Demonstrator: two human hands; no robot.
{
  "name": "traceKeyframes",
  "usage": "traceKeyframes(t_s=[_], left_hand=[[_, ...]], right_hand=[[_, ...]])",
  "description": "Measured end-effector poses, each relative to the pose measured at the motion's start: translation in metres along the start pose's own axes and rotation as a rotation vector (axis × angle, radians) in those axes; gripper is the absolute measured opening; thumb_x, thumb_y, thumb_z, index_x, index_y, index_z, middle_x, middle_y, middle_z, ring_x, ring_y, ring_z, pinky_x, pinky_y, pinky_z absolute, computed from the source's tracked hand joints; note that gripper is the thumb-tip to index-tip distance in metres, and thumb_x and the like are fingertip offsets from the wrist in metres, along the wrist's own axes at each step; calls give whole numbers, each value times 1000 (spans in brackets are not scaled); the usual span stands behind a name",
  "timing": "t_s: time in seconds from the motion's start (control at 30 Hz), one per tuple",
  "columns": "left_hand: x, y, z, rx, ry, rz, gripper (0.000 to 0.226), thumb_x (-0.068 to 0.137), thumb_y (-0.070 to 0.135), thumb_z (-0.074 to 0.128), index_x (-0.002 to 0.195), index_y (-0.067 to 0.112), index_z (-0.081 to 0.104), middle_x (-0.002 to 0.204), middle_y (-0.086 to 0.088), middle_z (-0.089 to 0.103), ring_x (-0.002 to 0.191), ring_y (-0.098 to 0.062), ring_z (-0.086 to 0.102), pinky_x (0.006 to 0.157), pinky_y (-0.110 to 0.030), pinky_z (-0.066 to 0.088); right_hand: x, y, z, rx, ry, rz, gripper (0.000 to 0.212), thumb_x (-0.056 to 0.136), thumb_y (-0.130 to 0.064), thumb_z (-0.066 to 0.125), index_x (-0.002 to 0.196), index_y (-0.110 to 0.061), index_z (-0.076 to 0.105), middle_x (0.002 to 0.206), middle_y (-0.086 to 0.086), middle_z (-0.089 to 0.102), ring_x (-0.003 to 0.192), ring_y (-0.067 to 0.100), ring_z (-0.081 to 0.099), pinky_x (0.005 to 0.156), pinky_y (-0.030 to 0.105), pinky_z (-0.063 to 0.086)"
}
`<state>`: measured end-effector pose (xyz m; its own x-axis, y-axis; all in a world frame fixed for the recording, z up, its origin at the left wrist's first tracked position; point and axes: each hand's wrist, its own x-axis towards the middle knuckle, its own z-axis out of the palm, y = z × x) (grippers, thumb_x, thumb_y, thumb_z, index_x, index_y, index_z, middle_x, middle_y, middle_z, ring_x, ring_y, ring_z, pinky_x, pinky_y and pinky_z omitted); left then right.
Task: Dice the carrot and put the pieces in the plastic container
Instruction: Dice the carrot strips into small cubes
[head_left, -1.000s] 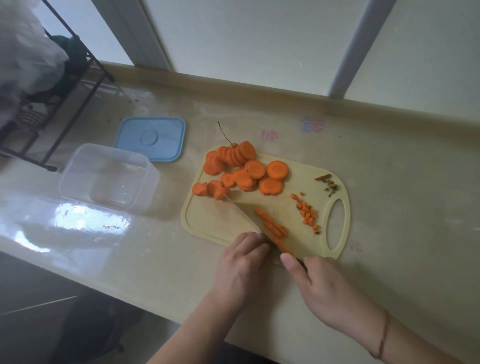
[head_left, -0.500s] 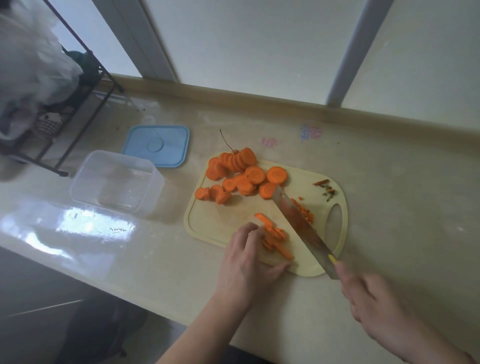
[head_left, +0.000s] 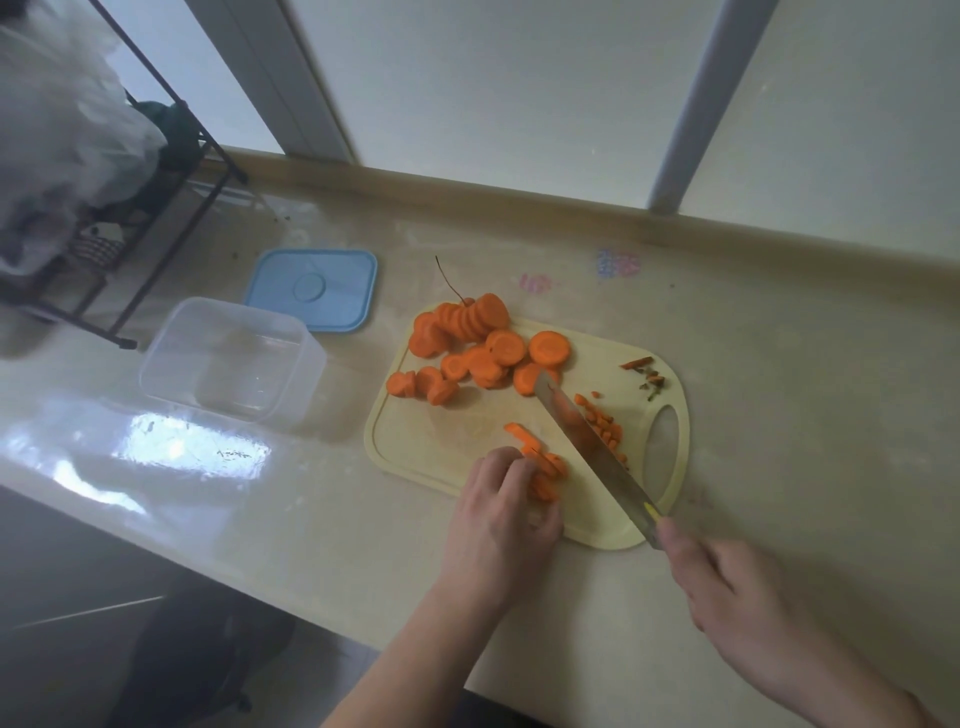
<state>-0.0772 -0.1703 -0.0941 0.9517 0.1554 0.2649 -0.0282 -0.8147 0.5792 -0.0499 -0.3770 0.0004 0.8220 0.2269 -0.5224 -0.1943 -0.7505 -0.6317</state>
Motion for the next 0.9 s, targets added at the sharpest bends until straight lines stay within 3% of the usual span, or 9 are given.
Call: traceKeyframes(t_s=[0.13,0.23,0.37,0.47,0.57,0.67,0.9], left_hand=[[3,0,1,-5,-22,-1,31,71,18,84,95,9,68,104,-6,61,92,-23,61,82,-24,50],[7,-3,2,-11,3,-28,33,69,20,83,95,11,65,101,-5,61,90,-23,61,81,-26,50],[14,0,-3,18,-38,-114,61,68,39,81,118,18,54,121,-4,55,107,-24,56,93,-32,51],[22,0,-6,74,-129,-157,82,69,58,72,140,23,48,145,-9,45,125,-29,40,107,-40,37],[26,-4,-3,78,-100,-70,61,72,57,69,119,19,66,131,-8,56,119,-30,46,101,-45,44],[23,-9,1,38,-60,-14,44,77,49,69,102,13,70,119,-8,59,112,-29,48,99,-36,42],[17,-12,3,-33,-37,-10,38,82,41,68,98,7,70,115,-8,61,113,-21,48,101,-17,33]], right_hand=[[0,-5,-3,-36,-6,-6,59,78,-68,27,54,-15,36,45,-3,35,42,8,34,46,26,30],[1,-3,-3,-27,-6,-4,60,77,-69,27,53,-16,36,45,-3,35,43,8,35,49,30,32],[2,-3,-3,-39,-3,-7,60,77,-69,26,52,-15,35,44,-2,35,41,7,34,48,29,31],[3,-3,-3,-32,-3,-10,60,77,-70,27,52,-15,35,44,-3,35,42,7,34,47,29,31],[4,-2,-2,-27,-5,-4,60,76,-70,27,53,-16,34,45,-4,34,42,7,33,48,30,30],[4,-2,-3,-10,-6,0,60,76,-71,28,53,-17,34,45,-4,33,43,7,32,50,32,30],[4,0,-4,-10,-7,13,59,76,-72,28,55,-17,33,45,-4,33,42,8,31,49,31,30]])
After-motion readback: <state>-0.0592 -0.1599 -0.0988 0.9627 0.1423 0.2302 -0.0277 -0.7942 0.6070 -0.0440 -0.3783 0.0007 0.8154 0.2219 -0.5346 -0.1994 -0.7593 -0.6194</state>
